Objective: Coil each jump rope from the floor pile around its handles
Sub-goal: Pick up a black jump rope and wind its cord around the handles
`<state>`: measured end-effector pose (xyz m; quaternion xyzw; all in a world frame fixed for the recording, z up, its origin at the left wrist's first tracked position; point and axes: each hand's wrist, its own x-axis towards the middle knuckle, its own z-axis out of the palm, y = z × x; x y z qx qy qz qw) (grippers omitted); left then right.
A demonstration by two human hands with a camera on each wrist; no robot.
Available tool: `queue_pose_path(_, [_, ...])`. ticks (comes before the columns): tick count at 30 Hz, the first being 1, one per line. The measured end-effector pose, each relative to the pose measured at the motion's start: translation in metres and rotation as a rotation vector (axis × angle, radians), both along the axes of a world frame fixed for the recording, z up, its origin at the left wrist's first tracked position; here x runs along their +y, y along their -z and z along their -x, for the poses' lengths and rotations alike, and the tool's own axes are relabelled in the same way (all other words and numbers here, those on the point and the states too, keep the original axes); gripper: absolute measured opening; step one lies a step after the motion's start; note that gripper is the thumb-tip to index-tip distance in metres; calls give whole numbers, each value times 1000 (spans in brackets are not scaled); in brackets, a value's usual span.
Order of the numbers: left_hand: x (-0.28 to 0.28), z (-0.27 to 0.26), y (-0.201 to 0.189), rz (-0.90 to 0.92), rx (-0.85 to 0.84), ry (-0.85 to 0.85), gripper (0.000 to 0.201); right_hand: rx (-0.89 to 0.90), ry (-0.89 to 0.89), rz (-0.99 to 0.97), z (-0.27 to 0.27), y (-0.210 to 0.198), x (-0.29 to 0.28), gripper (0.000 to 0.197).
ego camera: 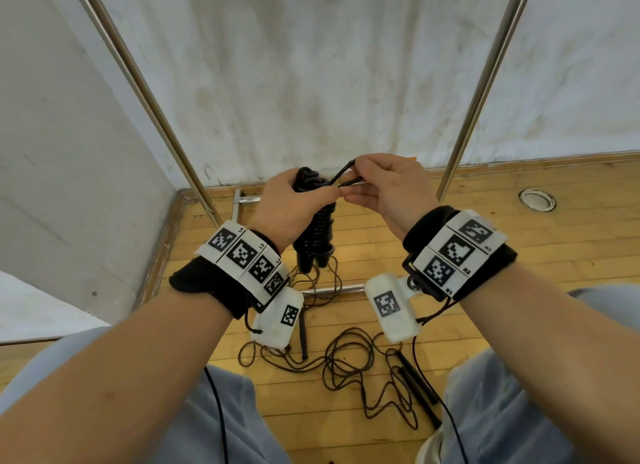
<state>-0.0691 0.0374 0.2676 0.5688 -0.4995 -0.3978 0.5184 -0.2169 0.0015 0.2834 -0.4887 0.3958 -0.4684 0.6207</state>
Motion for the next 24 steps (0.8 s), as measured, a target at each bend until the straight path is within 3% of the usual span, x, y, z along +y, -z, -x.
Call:
queue_pose_path(4, [4,1,-14,93,-82,-20,28,63,-30,171,-3,-15,8,14])
queue_pose_path(8, [11,4,-43,161,-155,-8,4,147,1,329,-5,-39,12,26])
queue_pose_path(11, [13,4,-70,225,-208,-61,16,160,26,416,-7,-68,16,29])
queue_pose_path(16, [15,-2,-131,295,-282,-63,14,149,77,538,-7,-127,20,19])
queue_pose_path(24, [18,-2,-236,483,-314,-155,17,109,138,658,-15,-214,22,28])
